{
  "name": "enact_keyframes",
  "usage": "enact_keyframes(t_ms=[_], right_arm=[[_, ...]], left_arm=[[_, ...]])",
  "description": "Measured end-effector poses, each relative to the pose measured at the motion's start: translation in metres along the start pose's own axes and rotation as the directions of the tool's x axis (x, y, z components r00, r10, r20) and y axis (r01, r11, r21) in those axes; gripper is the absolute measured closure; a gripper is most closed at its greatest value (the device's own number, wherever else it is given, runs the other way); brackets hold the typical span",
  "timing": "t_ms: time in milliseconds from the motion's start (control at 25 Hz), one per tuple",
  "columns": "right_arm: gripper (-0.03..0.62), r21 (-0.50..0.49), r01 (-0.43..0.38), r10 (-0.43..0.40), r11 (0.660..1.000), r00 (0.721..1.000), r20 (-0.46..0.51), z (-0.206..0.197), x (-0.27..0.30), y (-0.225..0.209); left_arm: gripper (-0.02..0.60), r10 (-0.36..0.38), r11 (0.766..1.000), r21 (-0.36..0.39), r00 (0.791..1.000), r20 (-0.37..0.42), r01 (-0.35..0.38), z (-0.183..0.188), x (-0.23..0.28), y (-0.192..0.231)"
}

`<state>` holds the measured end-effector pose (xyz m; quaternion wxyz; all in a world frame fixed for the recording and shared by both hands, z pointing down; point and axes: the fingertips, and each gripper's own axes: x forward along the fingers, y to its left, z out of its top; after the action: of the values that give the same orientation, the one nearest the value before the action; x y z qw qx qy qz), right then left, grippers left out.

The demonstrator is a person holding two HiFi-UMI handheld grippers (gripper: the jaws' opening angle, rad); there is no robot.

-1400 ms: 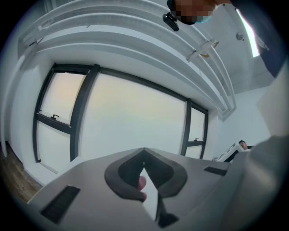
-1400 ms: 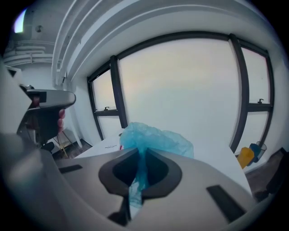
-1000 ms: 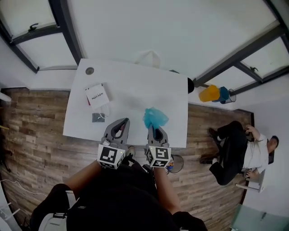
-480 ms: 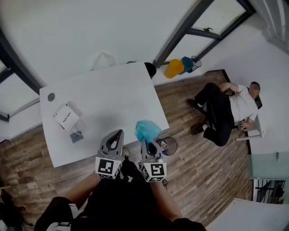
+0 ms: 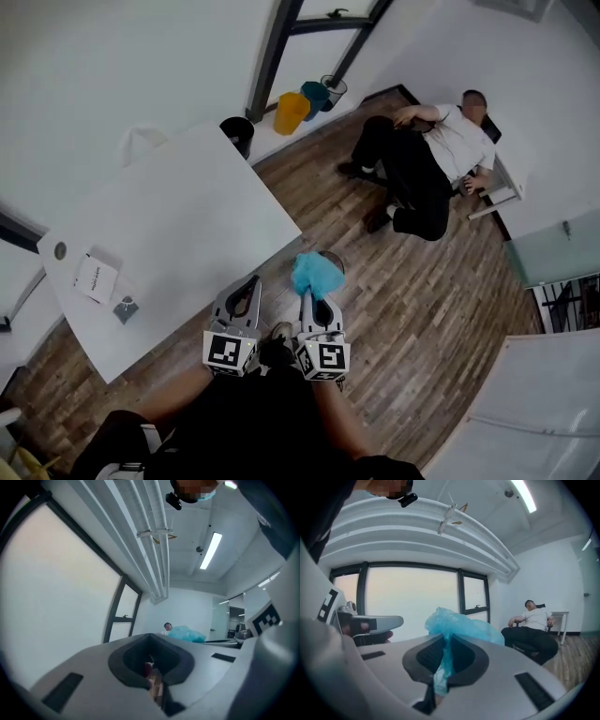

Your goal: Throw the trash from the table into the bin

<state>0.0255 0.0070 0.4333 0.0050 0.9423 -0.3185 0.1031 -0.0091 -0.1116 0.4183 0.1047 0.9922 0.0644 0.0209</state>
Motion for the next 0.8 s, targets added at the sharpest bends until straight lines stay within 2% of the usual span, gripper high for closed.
enact_keyframes(t_ms=[200, 440, 640, 800], right_arm=[[0.585, 0.047, 0.097, -0.097, 0.994, 0.995, 0.003, -0.007, -0.02, -0.054], [0.585, 0.08, 0.158, -0.158, 0.984, 0.987, -0.005, -0.014, -0.038, -0.129], [0.585, 0.097, 0.163, -0.163, 0.982, 0.987, -0.001, -0.019, -0.042, -0.199], [0.585, 0.1, 0.152, -0.153, 0.983, 0.988, 0.008, -0.02, -0.04, -0.252]], left_arm=[[0.584, -0.071, 0.997, 0.023, 0.997, -0.023, 0.071, -0.012, 0.035, -0.04], [0.584, -0.108, 0.993, 0.051, 0.993, -0.053, 0.111, -0.03, 0.088, -0.092], [0.584, -0.09, 0.989, 0.113, 0.995, -0.052, 0.096, -0.044, 0.132, -0.131], [0.584, -0.082, 0.991, 0.103, 0.996, -0.036, 0.086, -0.049, 0.171, -0.164]])
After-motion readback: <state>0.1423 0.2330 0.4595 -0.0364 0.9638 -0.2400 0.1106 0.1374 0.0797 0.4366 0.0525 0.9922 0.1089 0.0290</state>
